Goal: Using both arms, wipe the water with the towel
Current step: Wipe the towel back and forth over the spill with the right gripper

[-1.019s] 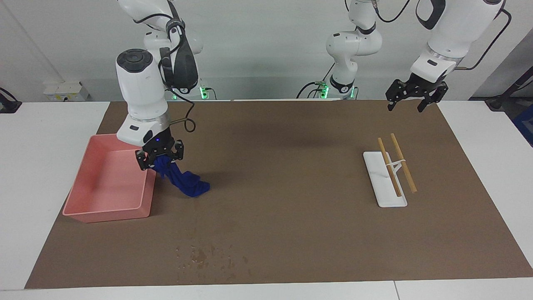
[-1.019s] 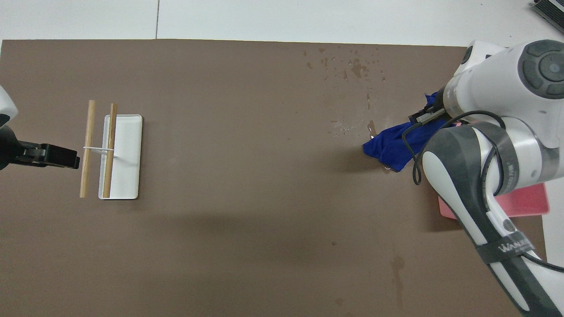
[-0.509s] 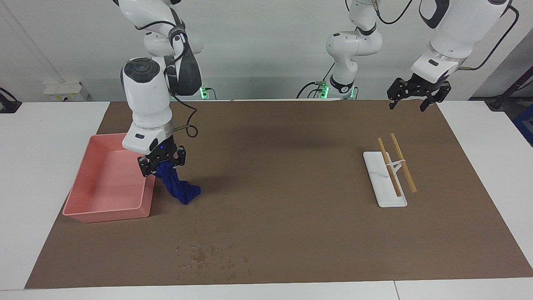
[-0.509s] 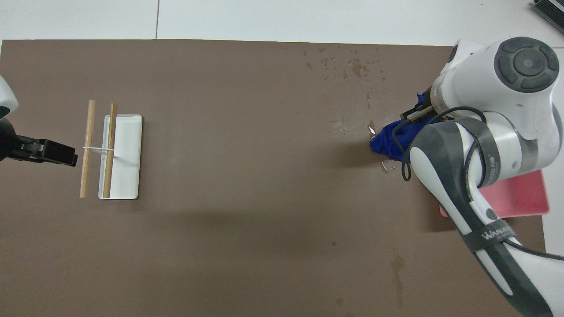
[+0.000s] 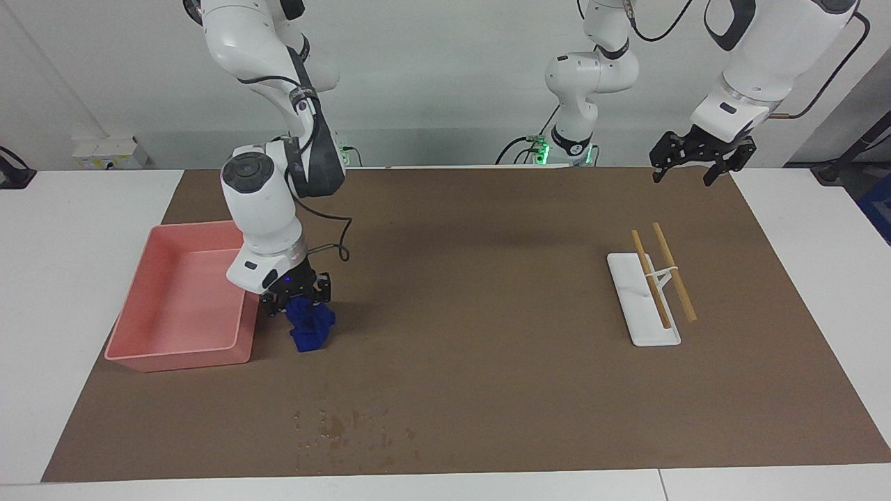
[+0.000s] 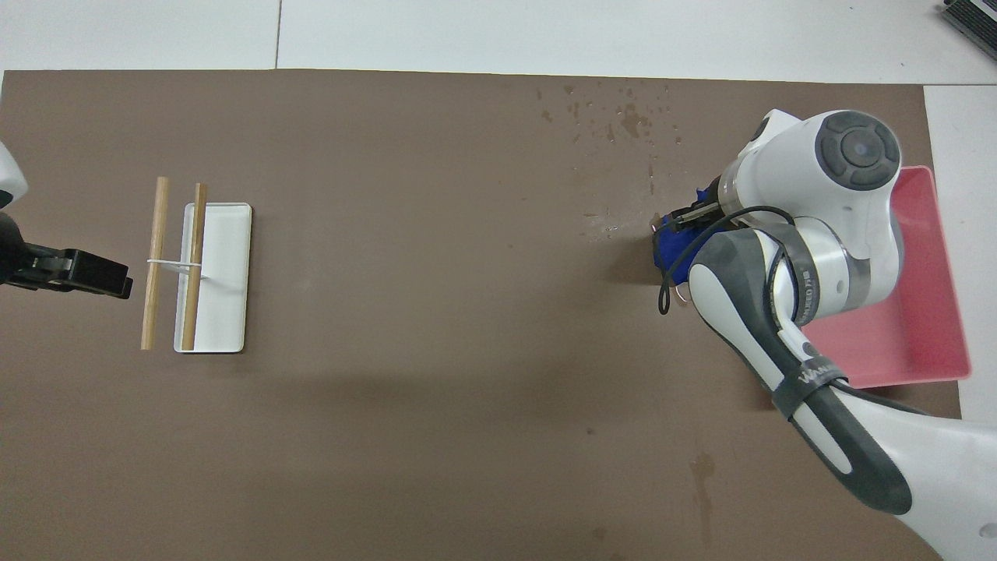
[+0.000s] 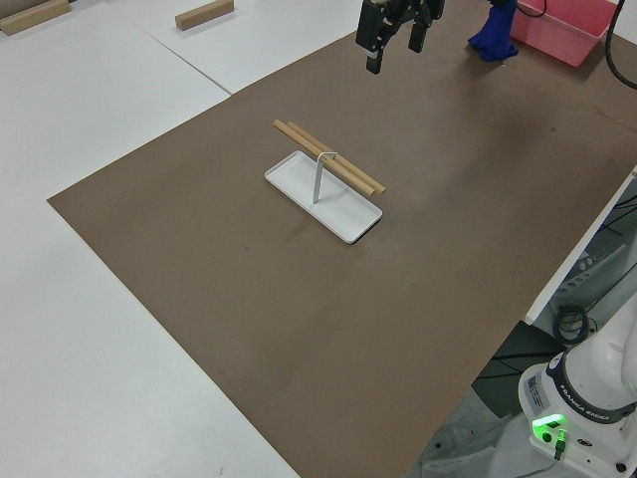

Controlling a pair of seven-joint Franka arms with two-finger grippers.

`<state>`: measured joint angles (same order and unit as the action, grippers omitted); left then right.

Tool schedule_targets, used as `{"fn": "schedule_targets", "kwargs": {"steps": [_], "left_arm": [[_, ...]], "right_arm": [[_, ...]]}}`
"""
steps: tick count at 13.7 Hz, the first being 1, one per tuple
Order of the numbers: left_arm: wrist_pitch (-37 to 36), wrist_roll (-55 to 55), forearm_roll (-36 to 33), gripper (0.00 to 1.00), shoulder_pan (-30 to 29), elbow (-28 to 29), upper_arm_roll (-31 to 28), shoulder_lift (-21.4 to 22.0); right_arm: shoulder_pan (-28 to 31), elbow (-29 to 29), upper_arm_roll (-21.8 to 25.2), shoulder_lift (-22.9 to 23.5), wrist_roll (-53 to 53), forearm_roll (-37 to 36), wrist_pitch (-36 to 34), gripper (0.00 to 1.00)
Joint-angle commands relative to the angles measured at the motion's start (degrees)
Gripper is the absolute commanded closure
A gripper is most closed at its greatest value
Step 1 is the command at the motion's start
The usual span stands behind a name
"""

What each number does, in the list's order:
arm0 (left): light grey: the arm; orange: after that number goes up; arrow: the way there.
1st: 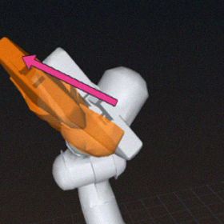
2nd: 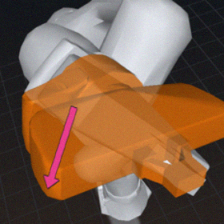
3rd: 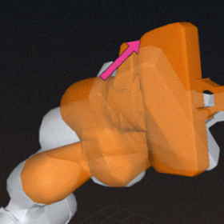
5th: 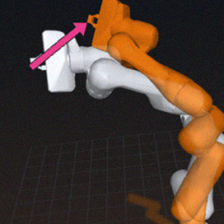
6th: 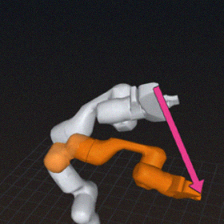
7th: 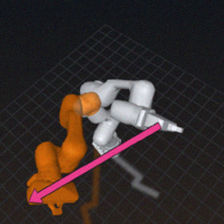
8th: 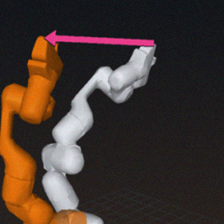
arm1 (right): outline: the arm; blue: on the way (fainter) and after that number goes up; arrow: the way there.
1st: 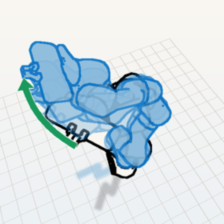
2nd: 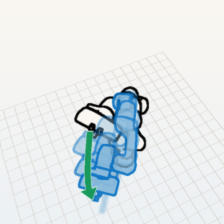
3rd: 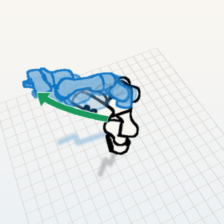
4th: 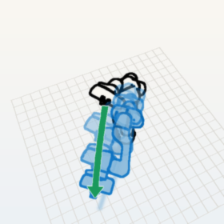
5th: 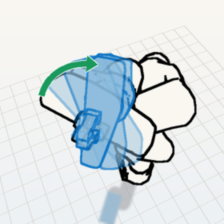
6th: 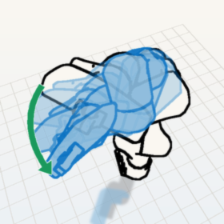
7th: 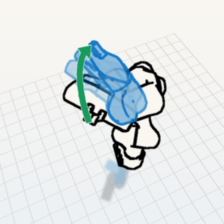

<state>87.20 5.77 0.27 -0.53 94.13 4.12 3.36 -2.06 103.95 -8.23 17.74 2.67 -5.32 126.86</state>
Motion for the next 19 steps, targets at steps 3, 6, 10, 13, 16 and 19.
{"fn": "schedule_targets", "kwargs": {"steps": [3,6,10,13,16,19], "left_arm": [[-0.9,0.4,-1.2,0.0,-0.2,-0.1,0.0,0.2],[-0.9,0.4,-1.2,0.0,-0.2,-0.1,0.0,0.2],[-0.9,0.4,-1.2,0.0,-0.2,-0.1,0.0,0.2],[-0.9,0.4,-1.2,0.0,-0.2,-0.1,0.0,0.2],[-0.9,0.4,-1.2,0.0,-0.2,-0.1,0.0,0.2],[-0.9,0.4,-1.2,0.0,-0.2,-0.1,0.0,0.2]], "right_arm": [[0.2,10.5,-0.2,-1.9,-3.9,1.2,7.6,1.0],[0.0,10.6,-0.2,2.9,-3.9,1.2,14.9,1.0],[0.1,7.0,-0.2,7.0,-3.9,1.1,18.5,1.0],[-0.1,0.4,-0.2,11.0,-3.9,0.8,18.2,1.0],[-0.8,-5.8,-0.2,13.7,-3.9,0.6,17.6,1.0],[-1.2,-9.9,-0.2,15.2,-3.8,0.0,15.9,1.0]]}}
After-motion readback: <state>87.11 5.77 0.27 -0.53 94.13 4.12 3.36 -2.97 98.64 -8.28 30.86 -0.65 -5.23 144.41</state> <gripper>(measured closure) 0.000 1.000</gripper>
